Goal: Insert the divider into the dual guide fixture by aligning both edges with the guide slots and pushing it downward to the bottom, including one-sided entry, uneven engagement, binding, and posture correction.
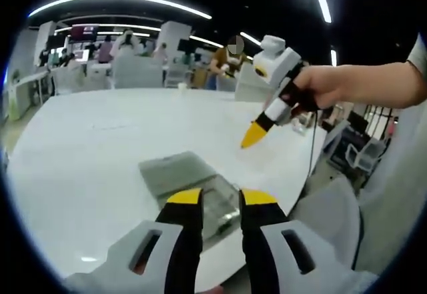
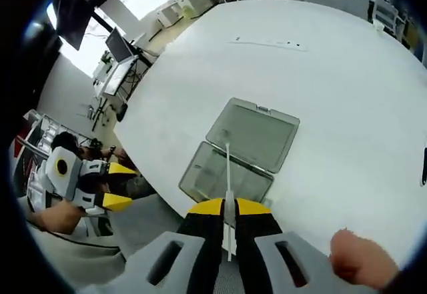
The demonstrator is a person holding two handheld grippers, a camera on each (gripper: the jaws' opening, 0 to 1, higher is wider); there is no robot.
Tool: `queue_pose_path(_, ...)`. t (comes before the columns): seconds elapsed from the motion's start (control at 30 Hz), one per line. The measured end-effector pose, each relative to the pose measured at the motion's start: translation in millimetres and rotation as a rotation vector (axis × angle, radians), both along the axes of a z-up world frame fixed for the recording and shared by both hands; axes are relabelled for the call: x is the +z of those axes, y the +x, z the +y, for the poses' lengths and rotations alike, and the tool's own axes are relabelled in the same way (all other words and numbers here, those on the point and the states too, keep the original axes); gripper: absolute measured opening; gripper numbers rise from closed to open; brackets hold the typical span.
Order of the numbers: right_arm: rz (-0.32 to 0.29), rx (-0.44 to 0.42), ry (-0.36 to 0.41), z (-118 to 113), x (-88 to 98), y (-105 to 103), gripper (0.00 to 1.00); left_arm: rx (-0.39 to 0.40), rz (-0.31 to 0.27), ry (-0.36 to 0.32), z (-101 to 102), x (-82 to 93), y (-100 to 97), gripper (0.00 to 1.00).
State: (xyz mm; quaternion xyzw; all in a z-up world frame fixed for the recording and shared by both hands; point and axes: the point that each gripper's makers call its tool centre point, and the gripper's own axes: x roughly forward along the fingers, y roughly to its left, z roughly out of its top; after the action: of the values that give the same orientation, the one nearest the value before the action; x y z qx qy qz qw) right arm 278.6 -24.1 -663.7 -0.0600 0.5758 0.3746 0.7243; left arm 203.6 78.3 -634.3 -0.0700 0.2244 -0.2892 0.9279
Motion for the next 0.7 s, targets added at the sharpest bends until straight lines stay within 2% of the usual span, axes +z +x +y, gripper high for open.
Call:
queue_pose_path(0.13, 0.001, 0.001, -0.012, 1, -2.4, 1, 0.00, 0.001, -0.002, -0.002, 0, 0.8, 0.7, 0.18)
queue_pose_path(0.2, 0.035, -0.029, -0.022, 0, -4.4, -1, 0.00, 0.002, -0.003, 0.000, 1, 0.9, 0.9, 0.18)
queue_pose_path(0.7, 0.096, -0.084, -0.047, 11, -11.7, -10, 0.00, 0.032, 0.012, 0.041, 11, -6.4, -0.9, 0.18)
